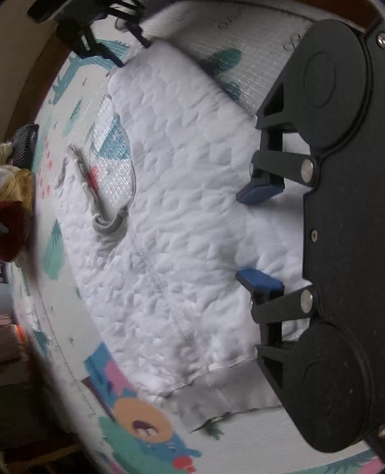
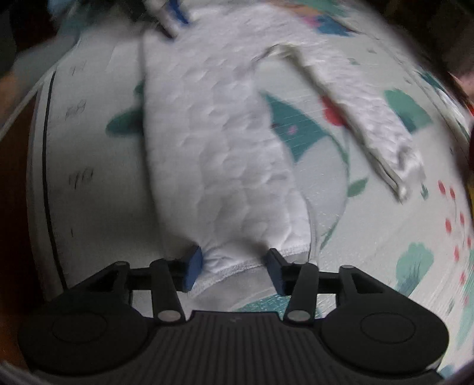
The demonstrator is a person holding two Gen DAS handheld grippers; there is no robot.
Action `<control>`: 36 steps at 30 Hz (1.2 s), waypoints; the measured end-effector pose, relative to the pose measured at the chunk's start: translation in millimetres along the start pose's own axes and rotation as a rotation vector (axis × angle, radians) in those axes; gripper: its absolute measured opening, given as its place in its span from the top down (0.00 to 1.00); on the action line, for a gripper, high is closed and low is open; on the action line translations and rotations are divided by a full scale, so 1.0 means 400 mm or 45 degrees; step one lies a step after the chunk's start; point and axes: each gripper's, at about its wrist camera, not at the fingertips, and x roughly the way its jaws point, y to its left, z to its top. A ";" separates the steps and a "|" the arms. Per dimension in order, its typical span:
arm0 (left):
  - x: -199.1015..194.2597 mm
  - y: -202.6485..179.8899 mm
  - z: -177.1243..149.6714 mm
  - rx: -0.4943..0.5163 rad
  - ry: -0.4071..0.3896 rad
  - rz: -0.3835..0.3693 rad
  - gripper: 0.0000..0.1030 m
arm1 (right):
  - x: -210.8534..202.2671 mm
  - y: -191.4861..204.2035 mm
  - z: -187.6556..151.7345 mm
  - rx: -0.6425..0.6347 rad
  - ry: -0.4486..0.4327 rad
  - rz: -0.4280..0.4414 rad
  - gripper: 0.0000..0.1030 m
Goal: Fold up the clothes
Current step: 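Smooth the white romper flat on the mat with both tools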
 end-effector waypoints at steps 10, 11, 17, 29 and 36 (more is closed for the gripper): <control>-0.064 0.015 0.011 0.019 -0.001 0.027 0.51 | -0.030 0.023 0.006 -0.142 -0.099 -0.031 0.42; -0.081 0.020 0.001 0.026 -0.012 0.045 0.51 | -0.033 0.031 0.007 -0.164 -0.111 -0.048 0.42; -0.150 0.033 -0.085 0.180 -0.010 0.181 0.51 | -0.034 0.092 -0.004 -0.382 -0.144 -0.096 0.54; -0.145 0.008 -0.180 0.831 0.069 0.301 0.51 | -0.014 0.144 -0.014 -0.515 -0.084 -0.129 0.63; -0.129 0.030 -0.183 1.021 0.122 0.258 0.56 | -0.011 0.146 -0.011 -0.488 -0.063 -0.139 0.64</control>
